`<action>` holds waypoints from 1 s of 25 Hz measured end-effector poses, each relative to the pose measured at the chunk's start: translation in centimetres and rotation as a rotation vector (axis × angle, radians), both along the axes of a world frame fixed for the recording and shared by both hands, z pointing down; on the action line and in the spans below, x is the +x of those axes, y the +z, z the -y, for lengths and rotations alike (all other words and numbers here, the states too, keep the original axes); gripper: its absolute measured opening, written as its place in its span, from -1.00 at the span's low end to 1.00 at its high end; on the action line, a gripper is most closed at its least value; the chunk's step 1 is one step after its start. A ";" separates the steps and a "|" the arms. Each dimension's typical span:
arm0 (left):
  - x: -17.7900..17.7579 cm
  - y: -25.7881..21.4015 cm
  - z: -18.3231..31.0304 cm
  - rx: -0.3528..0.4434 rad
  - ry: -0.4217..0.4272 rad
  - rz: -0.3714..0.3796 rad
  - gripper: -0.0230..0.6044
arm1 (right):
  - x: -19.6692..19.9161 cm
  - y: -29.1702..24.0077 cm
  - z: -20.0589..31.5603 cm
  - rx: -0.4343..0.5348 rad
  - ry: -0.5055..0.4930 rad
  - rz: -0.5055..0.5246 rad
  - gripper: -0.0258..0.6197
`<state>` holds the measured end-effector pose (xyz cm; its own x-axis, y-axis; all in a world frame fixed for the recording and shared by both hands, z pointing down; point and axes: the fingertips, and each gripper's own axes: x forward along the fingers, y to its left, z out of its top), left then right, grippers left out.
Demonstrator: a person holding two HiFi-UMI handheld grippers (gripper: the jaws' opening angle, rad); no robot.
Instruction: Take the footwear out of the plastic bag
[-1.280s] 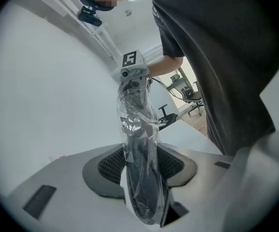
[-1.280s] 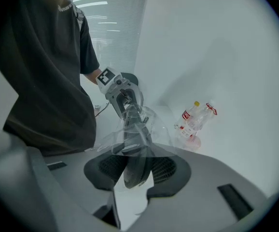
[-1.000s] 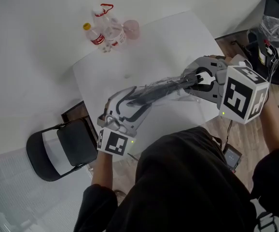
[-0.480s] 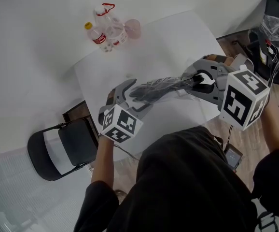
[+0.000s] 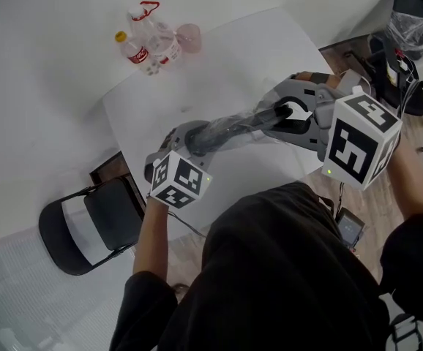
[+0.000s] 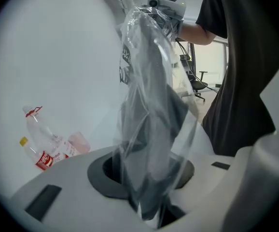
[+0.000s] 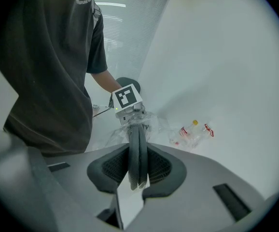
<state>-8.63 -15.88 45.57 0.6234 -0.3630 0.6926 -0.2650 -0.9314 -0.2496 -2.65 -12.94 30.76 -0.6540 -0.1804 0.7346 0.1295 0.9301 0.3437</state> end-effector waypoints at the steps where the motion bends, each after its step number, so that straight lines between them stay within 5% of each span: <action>1: -0.1 0.2 -0.2 -0.002 0.002 0.006 -0.48 | -0.1 0.3 0.0 -0.005 -0.001 -0.006 -0.66; 25: -1.2 3.0 -1.3 -0.010 0.009 0.074 -0.51 | 0.1 3.1 -0.3 0.000 -0.028 -0.044 -0.68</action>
